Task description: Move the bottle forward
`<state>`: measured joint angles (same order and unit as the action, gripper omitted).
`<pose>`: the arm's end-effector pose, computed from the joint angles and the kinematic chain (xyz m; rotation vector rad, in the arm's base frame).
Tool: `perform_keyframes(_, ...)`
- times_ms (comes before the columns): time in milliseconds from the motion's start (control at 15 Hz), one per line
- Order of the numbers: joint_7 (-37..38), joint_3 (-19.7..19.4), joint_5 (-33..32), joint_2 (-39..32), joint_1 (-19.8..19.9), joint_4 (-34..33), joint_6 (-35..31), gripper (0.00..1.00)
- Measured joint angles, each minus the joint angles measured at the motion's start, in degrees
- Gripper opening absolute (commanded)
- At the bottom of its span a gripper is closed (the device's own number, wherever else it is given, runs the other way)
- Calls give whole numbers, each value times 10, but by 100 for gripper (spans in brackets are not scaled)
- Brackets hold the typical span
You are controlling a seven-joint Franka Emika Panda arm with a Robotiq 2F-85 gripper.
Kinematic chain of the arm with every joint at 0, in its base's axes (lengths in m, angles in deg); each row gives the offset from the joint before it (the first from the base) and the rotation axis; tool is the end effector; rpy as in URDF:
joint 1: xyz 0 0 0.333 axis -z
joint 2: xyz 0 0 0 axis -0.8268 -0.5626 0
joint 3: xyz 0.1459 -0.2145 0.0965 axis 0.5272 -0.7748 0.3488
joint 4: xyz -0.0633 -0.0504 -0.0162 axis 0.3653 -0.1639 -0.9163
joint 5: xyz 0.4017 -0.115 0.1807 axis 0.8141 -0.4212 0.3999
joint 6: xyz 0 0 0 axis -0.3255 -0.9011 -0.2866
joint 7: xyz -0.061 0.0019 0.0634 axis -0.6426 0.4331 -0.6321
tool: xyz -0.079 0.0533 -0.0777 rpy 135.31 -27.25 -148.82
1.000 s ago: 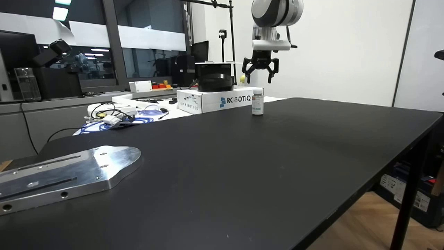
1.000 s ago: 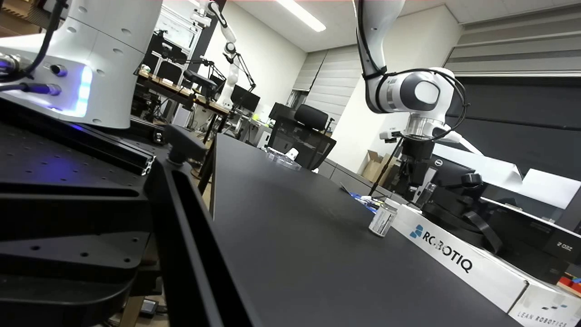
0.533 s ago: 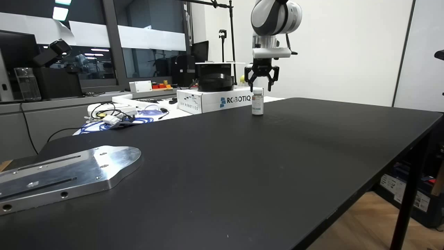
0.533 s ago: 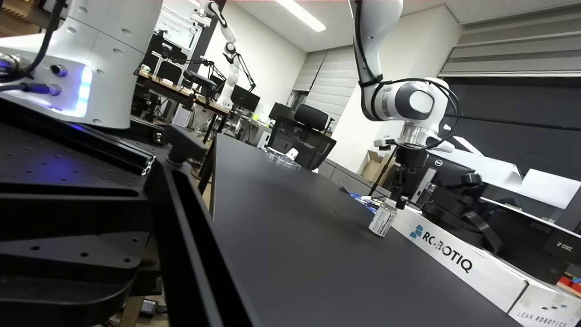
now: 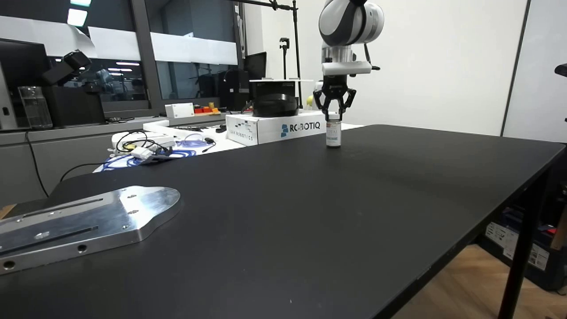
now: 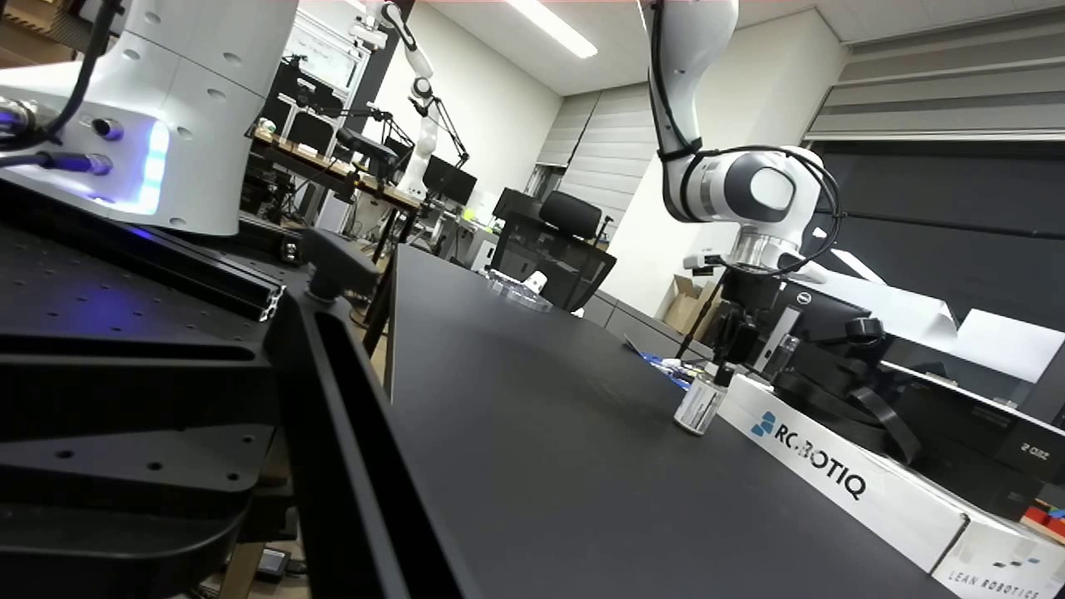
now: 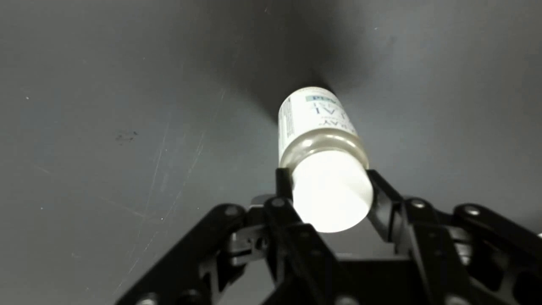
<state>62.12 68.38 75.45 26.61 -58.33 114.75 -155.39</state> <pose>0.7410 -0.0785 0.1421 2.9341 -0.9449 0.2392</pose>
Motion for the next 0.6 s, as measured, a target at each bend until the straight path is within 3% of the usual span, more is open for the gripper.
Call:
perform_keyframes(333, -26, 3, 0, 53, 0, 11, 37, 20)
perform_keyframes(600, -75, 14, -8, 153, -1, 88, 43, 20)
